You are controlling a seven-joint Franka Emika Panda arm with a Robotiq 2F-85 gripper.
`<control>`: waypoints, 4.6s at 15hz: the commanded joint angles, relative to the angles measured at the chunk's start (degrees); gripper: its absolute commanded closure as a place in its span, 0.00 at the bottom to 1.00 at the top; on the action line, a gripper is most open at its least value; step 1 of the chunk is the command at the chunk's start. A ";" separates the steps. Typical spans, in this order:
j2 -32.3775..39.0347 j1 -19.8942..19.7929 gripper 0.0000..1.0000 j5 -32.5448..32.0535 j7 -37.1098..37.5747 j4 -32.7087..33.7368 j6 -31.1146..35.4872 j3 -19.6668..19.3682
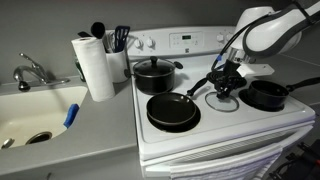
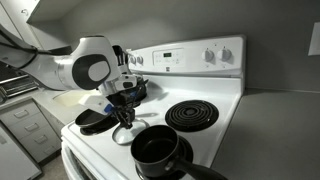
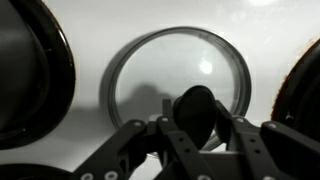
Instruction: Take the lid from the stove and put it on the left pot
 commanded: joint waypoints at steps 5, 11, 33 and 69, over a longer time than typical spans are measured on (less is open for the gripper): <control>0.77 -0.34 0.85 -2.75 0.88 1.28 -2.36 0.08; -1.27 -0.67 0.85 -8.89 3.89 4.80 -11.96 -0.13; -10.23 -0.54 0.85 -12.06 8.86 8.30 -23.82 1.49; -37.07 -12.68 0.85 -8.96 -3.76 -19.59 -1.27 -12.13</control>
